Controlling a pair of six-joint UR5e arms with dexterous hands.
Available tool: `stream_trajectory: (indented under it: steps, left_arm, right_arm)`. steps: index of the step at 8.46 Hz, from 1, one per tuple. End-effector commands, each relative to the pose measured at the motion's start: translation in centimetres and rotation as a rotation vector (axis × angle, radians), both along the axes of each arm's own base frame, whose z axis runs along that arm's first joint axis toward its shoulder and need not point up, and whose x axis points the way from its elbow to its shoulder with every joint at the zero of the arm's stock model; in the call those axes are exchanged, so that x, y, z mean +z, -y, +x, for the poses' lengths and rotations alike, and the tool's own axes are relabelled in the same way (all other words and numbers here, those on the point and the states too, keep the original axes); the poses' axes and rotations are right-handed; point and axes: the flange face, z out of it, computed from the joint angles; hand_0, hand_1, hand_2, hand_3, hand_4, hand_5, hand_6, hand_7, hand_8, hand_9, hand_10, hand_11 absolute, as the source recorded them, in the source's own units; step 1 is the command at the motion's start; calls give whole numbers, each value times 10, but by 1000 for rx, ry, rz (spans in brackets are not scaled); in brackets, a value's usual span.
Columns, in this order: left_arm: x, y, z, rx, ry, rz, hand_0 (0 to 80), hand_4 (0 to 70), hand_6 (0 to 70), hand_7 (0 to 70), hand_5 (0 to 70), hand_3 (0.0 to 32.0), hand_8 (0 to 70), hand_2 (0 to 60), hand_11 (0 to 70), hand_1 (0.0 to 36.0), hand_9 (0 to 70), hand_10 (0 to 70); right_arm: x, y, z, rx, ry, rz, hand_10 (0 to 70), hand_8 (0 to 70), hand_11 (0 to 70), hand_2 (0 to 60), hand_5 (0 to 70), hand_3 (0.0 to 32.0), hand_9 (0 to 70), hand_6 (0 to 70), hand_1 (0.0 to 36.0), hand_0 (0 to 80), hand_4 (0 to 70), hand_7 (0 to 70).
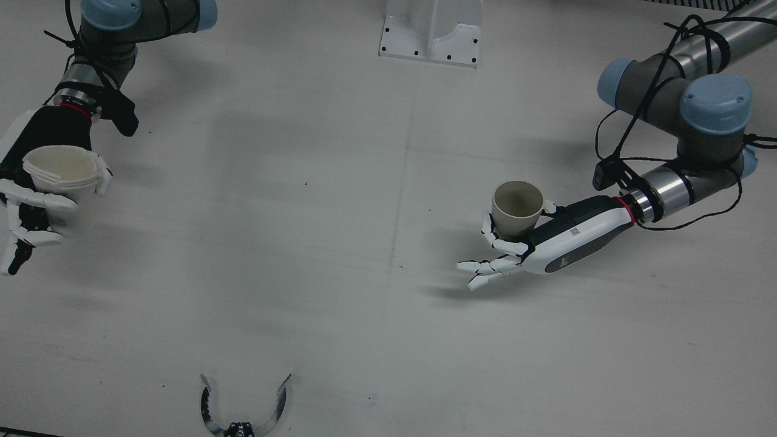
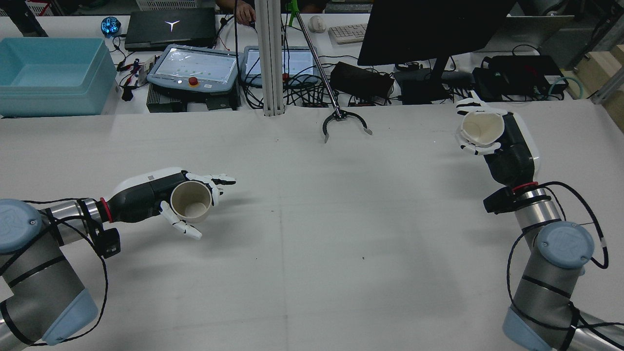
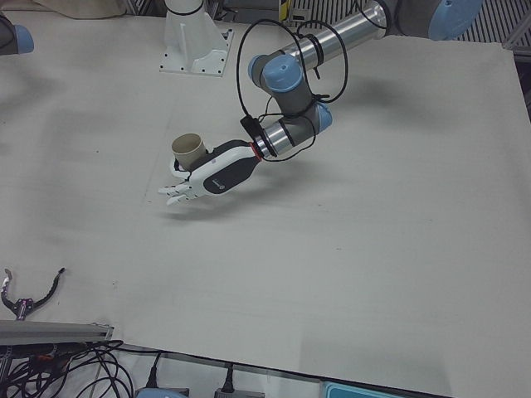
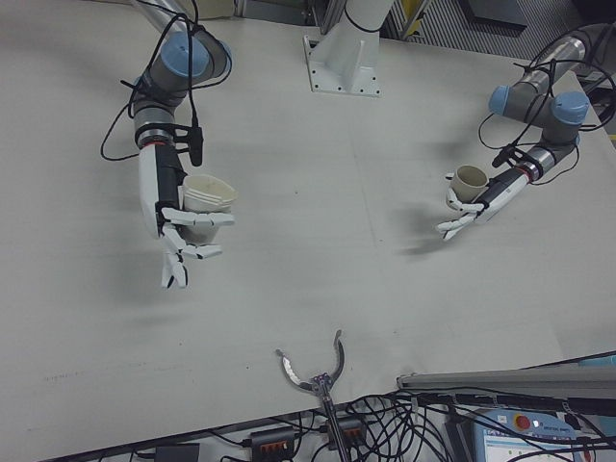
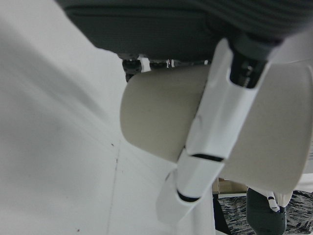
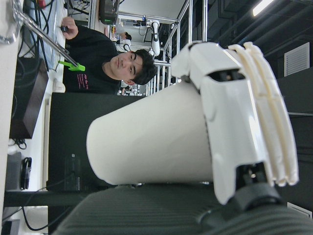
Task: Pour water
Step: 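Bring both held cups toward each other over the table center, then tilt the white cup in the right hand over the beige cup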
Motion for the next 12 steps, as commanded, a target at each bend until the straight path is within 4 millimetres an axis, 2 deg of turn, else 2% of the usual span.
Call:
stream_trajectory:
  steps: [1,2,3,4,5,6,8,9,10,11,12]
  left_arm:
    - [-29,-28,69,84,-10,4,800,700,117,150,700,0,58,103,151,360,23,78]
    - [-41,-27,91,102,-5,1,800,700,120,154,700,0,60,103,151,360,25,79]
    - [-39,-25,101,109,9,-9,800,700,122,154,700,0,59,97,150,360,22,78]
    - [-39,-25,101,116,19,-16,800,700,120,149,700,0,57,96,151,360,20,79]
    - [-42,-26,99,116,21,-19,800,700,120,147,700,0,56,242,152,360,16,79]
    - [-43,-28,100,120,24,-17,800,700,116,143,700,0,55,258,148,360,14,76]
    - [-60,-40,117,148,18,-9,800,700,114,143,700,0,54,318,146,360,14,75]
    - [-65,-45,121,165,14,-5,800,700,113,142,700,0,54,328,146,360,14,75]
    - [-78,-49,128,175,11,2,800,700,112,141,700,0,55,340,146,360,14,75]
    - [-82,-56,136,190,7,5,800,700,113,144,700,0,55,391,144,360,14,74]
    - [-89,-65,148,210,1,9,800,700,111,143,700,0,54,378,144,360,14,74]
  right_arm:
    - [-67,-33,-74,-114,38,26,0,77,0,472,99,0,56,284,360,800,700,354]
    - [-88,-49,-90,-120,51,33,0,75,0,466,96,0,54,272,360,800,700,342]
    - [-114,-59,-99,-120,24,61,0,68,0,458,90,0,48,247,360,800,700,311]
    - [-151,-69,-92,-91,-49,106,0,67,0,455,90,0,45,240,360,800,700,298]
    - [-185,-78,-79,-46,-152,149,0,64,0,446,93,0,44,239,360,800,700,293]
    - [-208,-84,-69,1,-239,174,0,65,0,437,95,0,43,246,360,800,700,289]
    - [-239,-95,-53,88,-419,206,0,51,0,436,95,0,39,256,360,800,700,268]
    - [-242,-96,-51,118,-498,204,0,46,0,440,102,0,39,275,360,800,700,268]
    - [-242,-96,-52,138,-559,199,0,47,0,446,102,0,37,278,360,800,700,256]
    - [-256,-94,-56,177,-627,207,0,47,0,445,103,0,34,279,360,800,700,242]
    - [-284,-99,-72,216,-729,241,0,51,0,452,108,0,36,297,360,800,700,252]
